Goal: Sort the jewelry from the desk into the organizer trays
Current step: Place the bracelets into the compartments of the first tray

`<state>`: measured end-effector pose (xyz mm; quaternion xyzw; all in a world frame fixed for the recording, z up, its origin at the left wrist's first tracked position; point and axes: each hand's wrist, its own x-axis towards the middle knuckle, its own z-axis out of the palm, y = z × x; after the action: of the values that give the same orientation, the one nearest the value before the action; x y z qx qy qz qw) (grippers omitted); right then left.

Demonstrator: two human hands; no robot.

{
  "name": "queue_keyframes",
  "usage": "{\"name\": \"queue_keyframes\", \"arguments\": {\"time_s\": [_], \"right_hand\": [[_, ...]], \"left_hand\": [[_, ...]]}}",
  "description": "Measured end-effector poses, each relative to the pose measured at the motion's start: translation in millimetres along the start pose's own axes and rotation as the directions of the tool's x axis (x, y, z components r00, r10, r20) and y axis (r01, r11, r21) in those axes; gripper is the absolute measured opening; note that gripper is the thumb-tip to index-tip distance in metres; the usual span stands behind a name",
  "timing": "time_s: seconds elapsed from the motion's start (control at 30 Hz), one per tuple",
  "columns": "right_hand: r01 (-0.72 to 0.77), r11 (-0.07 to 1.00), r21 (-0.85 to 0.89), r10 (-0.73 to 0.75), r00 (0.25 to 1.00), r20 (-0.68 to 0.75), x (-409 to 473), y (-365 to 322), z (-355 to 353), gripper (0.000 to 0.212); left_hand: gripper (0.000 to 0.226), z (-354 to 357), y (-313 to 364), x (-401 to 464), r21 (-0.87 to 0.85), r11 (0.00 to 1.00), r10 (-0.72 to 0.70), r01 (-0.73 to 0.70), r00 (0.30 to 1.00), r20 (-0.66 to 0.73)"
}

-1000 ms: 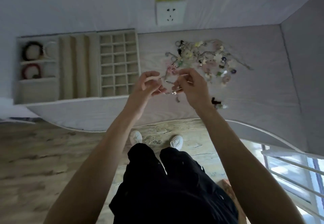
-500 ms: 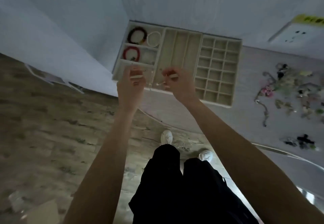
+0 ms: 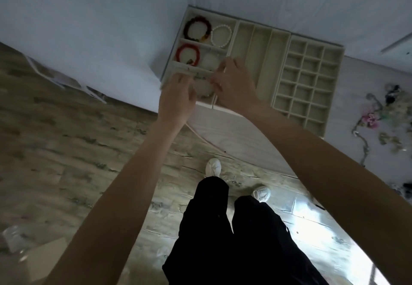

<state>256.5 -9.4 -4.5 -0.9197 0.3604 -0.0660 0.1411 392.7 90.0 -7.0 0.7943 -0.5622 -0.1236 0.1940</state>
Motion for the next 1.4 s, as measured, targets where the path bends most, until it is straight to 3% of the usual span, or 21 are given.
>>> {"name": "queue_keyframes", "arguments": {"time_s": [0.13, 0.27, 0.37, 0.7, 0.93, 1.17, 1.4], "right_hand": [[0.073, 0.997, -0.029, -0.077, 0.98, -0.182, -8.6, 4.9, -4.1, 0.028], [0.252, 0.944, -0.214, -0.262, 0.965, -0.019, -14.9, 3.4, 5.8, 0.03], [0.271, 0.911, -0.312, -0.255, 0.963, 0.091, -15.7, 6.5, 10.8, 0.036], [0.215, 0.921, -0.325, -0.23, 0.973, -0.01, -20.6, -0.6, 13.7, 0.033], [0.173, 0.923, -0.343, -0.171, 0.985, 0.036, -17.1, -5.7, 17.6, 0.048], [0.155, 0.929, -0.337, -0.132, 0.987, 0.088, -18.0, -7.2, 17.9, 0.057], [0.152, 0.971, -0.186, -0.149, 0.988, 0.034, -19.9, -5.5, 13.5, 0.052]], "left_hand": [[0.017, -4.9, -5.0, -2.2, 0.078, 0.975, 0.202, -0.208, 0.977, 0.073], [0.038, -3.5, -14.3, -2.4, 0.22, 0.912, 0.308, -0.346, 0.932, 0.189], [0.044, -7.6, -16.2, -2.0, 0.255, 0.883, 0.337, -0.395, 0.91, 0.242], [0.046, -10.7, -22.3, -7.1, 0.24, 0.89, 0.317, -0.387, 0.905, 0.284], [0.052, -10.7, -19.2, -7.7, 0.179, 0.922, 0.286, -0.342, 0.917, 0.278], [0.053, -5.6, -22.0, -8.5, 0.229, 0.917, 0.266, -0.327, 0.928, 0.261], [0.046, -6.0, -22.0, -9.2, 0.167, 0.922, 0.317, -0.349, 0.929, 0.191]]}}
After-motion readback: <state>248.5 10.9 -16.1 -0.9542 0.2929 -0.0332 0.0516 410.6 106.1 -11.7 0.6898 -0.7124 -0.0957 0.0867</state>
